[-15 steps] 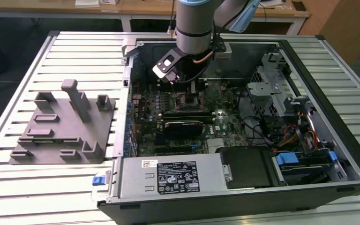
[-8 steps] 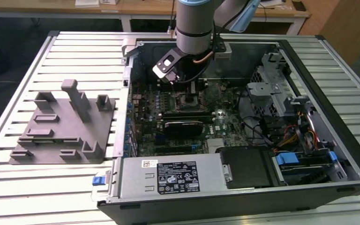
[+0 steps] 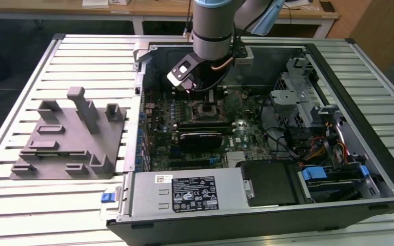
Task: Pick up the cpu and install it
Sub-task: 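Place the cpu into insertion slot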
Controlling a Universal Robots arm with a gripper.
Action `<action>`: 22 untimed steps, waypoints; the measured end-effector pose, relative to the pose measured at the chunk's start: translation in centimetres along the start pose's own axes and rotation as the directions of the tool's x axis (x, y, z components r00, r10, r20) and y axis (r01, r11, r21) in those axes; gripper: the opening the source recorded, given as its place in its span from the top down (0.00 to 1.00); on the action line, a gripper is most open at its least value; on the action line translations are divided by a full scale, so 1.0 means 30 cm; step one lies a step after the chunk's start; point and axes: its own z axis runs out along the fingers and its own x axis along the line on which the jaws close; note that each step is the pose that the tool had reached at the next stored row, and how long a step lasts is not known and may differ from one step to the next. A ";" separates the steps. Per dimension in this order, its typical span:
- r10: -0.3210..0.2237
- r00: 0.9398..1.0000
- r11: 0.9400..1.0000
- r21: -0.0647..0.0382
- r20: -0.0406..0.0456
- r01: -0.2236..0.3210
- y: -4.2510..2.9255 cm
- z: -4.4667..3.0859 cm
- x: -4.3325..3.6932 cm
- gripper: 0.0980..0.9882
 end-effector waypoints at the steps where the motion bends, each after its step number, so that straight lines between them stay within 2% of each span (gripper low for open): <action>1: 0.000 1.000 1.000 0.000 0.000 0.000 0.000 0.002 0.000 0.99; 15: 0.000 1.000 1.000 0.000 0.000 0.000 -0.001 0.012 0.000 0.99; 18: 0.000 1.000 1.000 -0.001 -0.001 0.000 0.001 0.001 0.001 0.99; 22: 0.000 1.000 1.000 0.000 0.000 0.000 0.001 -0.032 -0.001 0.99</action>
